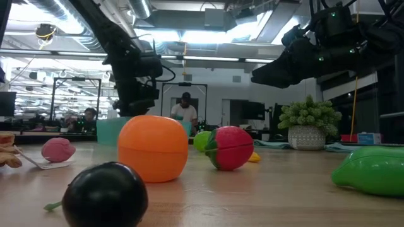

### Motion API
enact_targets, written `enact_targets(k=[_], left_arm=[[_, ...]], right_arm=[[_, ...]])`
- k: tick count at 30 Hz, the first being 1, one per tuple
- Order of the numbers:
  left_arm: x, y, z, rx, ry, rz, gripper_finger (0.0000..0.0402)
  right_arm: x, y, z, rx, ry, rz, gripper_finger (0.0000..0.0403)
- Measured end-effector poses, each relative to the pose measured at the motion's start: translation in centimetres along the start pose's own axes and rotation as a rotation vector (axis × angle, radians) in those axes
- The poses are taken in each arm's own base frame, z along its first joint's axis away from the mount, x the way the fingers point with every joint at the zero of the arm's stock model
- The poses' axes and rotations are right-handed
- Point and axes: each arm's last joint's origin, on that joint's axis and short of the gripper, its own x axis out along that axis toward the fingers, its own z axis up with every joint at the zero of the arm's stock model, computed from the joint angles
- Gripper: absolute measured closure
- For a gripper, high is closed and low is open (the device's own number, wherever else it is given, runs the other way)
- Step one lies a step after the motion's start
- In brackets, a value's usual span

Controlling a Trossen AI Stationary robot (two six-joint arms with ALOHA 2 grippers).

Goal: Pick and placing Produce into tupperware
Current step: Put the red raspberry into the blue bin, then put the pink peach into the blue bin

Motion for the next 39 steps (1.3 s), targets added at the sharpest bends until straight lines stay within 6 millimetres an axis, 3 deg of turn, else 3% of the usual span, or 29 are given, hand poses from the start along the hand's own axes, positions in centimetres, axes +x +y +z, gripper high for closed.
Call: enact_targets(k=[10, 14, 19, 31, 39], left_arm=[[-0.8, 0.1, 0.0, 0.022, -0.018, 0.000, 0.0211], [-3.6, 0.0, 0.3, 0.024, -0.120, -0.006, 0.0217], [-8.8, -0.9, -0.1, 0.078, -0.312, -0.035, 0.0224], [-16.6, -3.7, -6.4, 0.166, -0.696, -0.215, 0.0221], [-17.3, -5.7, -10.6, 0.286, -0.883, -0.396, 0.0229]], right_arm=[[0.0, 0.0, 0.0, 0.000, 0.000, 0.000, 0.0123], [0.0, 0.0, 0.0, -0.024, 0.000, 0.000, 0.0123], [0.0, 0.0, 0.0, -0.025, 0.000, -0.001, 0.0123], [0.0, 0.0, 0.1, 0.002, -0.010, -0.001, 0.0123], [0.0, 0.0, 0.5, -0.004, -0.048, -0.003, 0.0123]])
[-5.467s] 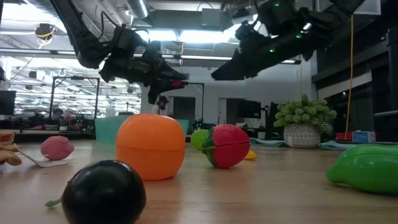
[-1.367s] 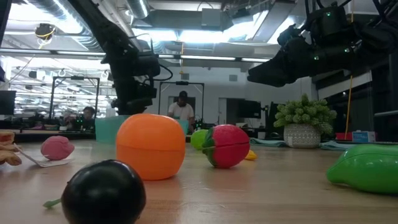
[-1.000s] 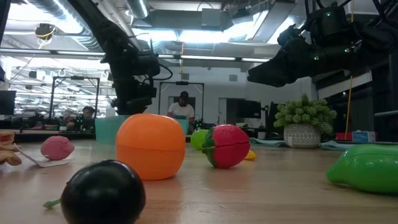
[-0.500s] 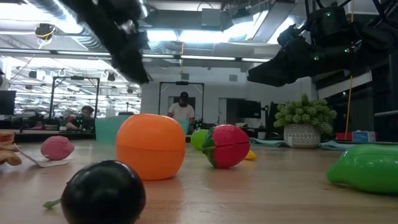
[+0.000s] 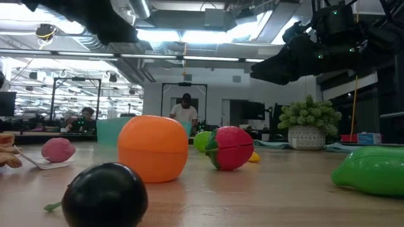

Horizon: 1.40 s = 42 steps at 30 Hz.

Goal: Pick and placing Produce into tupperware
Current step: Put the pink peach into the blue bin

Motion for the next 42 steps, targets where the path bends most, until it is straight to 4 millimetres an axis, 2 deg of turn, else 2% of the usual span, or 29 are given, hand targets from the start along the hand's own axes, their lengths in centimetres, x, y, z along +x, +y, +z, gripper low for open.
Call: enact_targets(k=[9, 17, 21, 27, 34, 42], left_arm=[[-0.3, -1.7, -1.5, 0.057, 0.037, -0.108, 0.0221], [-0.7, -3.0, -2.1, 0.020, 0.111, -0.188, 0.0234], [-0.6, -4.0, -2.3, 0.055, 0.131, -0.245, 0.0240], [0.2, -5.8, -3.1, 0.076, 0.200, -0.255, 0.0240], [1.5, -8.1, -4.3, -0.005, 0.354, -0.277, 0.0230], [2.7, -11.5, -3.0, -0.024, 0.535, -0.214, 0.0237]], right_arm=[[0.0, 0.0, -0.1, 0.003, 0.007, 0.001, 0.0123], [0.0, 0.0, -0.2, 0.013, 0.019, 0.001, 0.0123], [0.0, 0.0, -0.2, 0.030, 0.019, 0.001, 0.0123], [0.0, 0.0, -0.2, 0.029, 0.024, 0.001, 0.0123], [0.0, 0.0, -0.3, 0.001, 0.030, 0.002, 0.0123], [0.0, 0.0, -0.4, -0.022, 0.044, 0.003, 0.0123]])
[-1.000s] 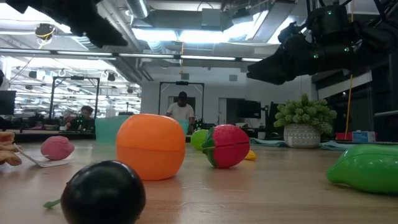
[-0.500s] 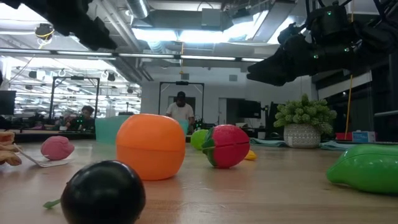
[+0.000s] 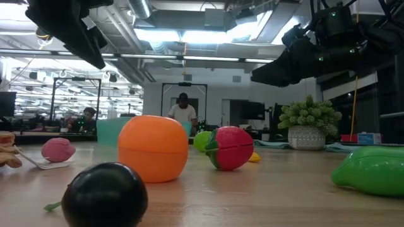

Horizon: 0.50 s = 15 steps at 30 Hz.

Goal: Pick and placing Produce into tupperware
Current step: Put the pink peach into the blue bin

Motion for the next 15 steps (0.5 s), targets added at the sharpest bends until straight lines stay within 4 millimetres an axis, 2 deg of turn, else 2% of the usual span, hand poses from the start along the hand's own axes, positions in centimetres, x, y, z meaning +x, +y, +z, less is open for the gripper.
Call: enact_targets(k=[8, 15], left_arm=[[2.0, -3.0, 1.0, -0.048, 0.208, 0.099, 0.0237], [4.0, -4.1, 1.2, -0.039, 0.247, 0.120, 0.0229]], right_arm=[[0.0, 0.0, -0.5, 0.005, 0.054, 0.005, 0.0123], [0.0, 0.0, -0.5, 0.008, 0.056, 0.005, 0.0123]])
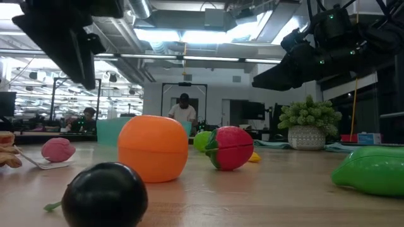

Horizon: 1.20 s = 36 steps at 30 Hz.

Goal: Pick and placing Produce into tupperware
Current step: Put the pink peach into the blue bin

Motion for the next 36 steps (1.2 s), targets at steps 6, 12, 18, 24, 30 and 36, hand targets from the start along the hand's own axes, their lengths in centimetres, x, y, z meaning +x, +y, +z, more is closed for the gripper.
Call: enact_targets(k=[6, 12, 18, 24, 30, 36], left_arm=[[0.9, -0.3, -0.1, -0.004, 0.025, 0.017, 0.0236], [1.0, -0.3, -0.1, 0.001, 0.030, 0.020, 0.0242], [1.1, -0.4, -0.1, -0.078, 0.034, 0.014, 0.0251], [1.7, -1.3, -0.5, -0.065, 0.085, -0.048, 0.0263], [3.3, -2.3, -1.1, -0.029, 0.140, -0.046, 0.0265], [4.9, -2.7, -1.6, -0.012, 0.174, -0.019, 0.0254]], right_arm=[[0.0, 0.0, 0.0, 0.002, 0.000, 0.000, 0.0123], [0.0, 0.0, 0.0, 0.003, 0.000, 0.000, 0.0123], [0.0, 0.0, 0.0, 0.004, 0.000, 0.000, 0.0123], [0.0, 0.0, 0.0, 0.005, 0.000, 0.000, 0.0123], [0.0, 0.0, 0.0, 0.006, 0.000, 0.001, 0.0123], [0.0, 0.0, 0.0, 0.010, -0.002, 0.001, 0.0123]])
